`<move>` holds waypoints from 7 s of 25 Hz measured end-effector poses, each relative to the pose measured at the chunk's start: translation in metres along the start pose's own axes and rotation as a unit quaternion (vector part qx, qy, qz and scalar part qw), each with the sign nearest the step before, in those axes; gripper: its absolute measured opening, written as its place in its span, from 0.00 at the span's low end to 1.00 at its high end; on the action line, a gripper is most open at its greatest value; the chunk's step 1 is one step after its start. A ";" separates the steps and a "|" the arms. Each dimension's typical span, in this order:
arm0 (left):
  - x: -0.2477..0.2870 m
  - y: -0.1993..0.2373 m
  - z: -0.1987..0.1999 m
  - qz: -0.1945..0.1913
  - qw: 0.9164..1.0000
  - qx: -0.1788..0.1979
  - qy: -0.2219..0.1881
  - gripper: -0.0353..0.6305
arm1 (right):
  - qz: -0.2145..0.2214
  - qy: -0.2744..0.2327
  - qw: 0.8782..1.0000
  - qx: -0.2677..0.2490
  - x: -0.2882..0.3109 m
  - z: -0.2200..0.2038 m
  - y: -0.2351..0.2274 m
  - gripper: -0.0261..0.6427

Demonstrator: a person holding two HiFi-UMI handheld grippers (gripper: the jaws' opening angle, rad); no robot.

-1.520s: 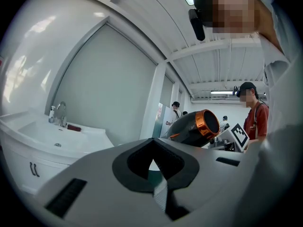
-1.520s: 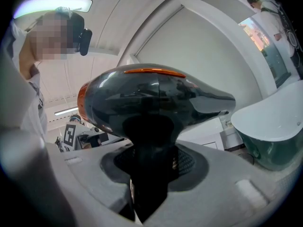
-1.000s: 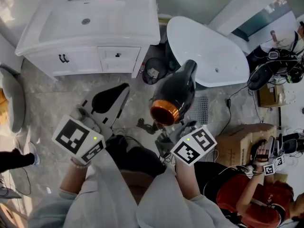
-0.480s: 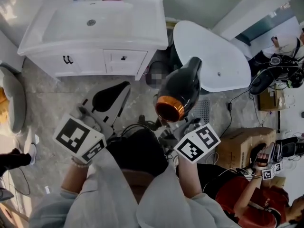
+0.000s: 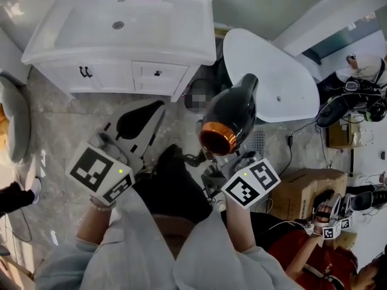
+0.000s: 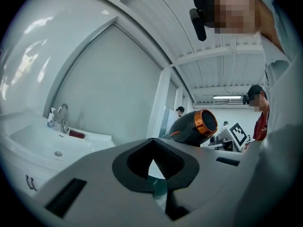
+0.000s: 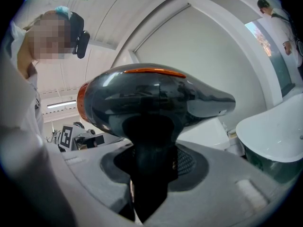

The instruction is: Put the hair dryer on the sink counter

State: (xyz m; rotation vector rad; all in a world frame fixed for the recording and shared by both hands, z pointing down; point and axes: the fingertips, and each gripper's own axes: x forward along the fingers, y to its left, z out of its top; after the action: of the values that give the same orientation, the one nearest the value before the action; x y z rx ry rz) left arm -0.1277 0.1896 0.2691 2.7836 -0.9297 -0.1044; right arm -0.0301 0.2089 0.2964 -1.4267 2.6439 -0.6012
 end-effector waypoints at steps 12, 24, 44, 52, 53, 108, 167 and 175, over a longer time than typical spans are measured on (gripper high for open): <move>0.063 0.019 0.004 0.008 1.000 0.003 0.007 0.06 | 0.014 0.003 1.000 0.007 0.030 0.024 -0.056 0.27; 0.147 0.062 0.008 0.041 0.999 0.006 0.008 0.06 | 0.039 0.014 0.999 0.014 0.077 0.055 -0.137 0.27; 0.251 0.093 0.014 0.087 0.996 0.000 0.007 0.06 | 0.072 0.038 0.996 0.023 0.117 0.092 -0.242 0.27; 0.268 0.091 0.016 0.089 0.996 0.004 0.015 0.06 | 0.075 0.035 0.996 0.030 0.119 0.101 -0.257 0.27; 0.270 0.092 0.017 0.089 0.996 0.005 0.015 0.06 | 0.075 0.034 0.996 0.029 0.120 0.102 -0.258 0.27; 0.372 0.253 0.047 -0.074 0.997 -0.005 0.038 0.06 | -0.053 0.057 0.997 -0.017 0.255 0.126 -0.350 0.27; 0.345 0.356 0.065 0.169 0.985 -0.015 0.011 0.06 | 0.140 0.352 0.894 -0.238 0.489 0.041 -0.447 0.27; 0.328 0.360 0.063 0.205 0.979 -0.014 0.012 0.06 | 0.146 0.389 0.871 -0.262 0.515 0.012 -0.459 0.27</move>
State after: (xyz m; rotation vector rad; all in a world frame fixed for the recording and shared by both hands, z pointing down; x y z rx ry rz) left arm -0.0849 -0.2997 0.2839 2.4983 -1.4554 -0.0190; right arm 0.0439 -0.4407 0.5171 -0.9173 3.8107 -0.5188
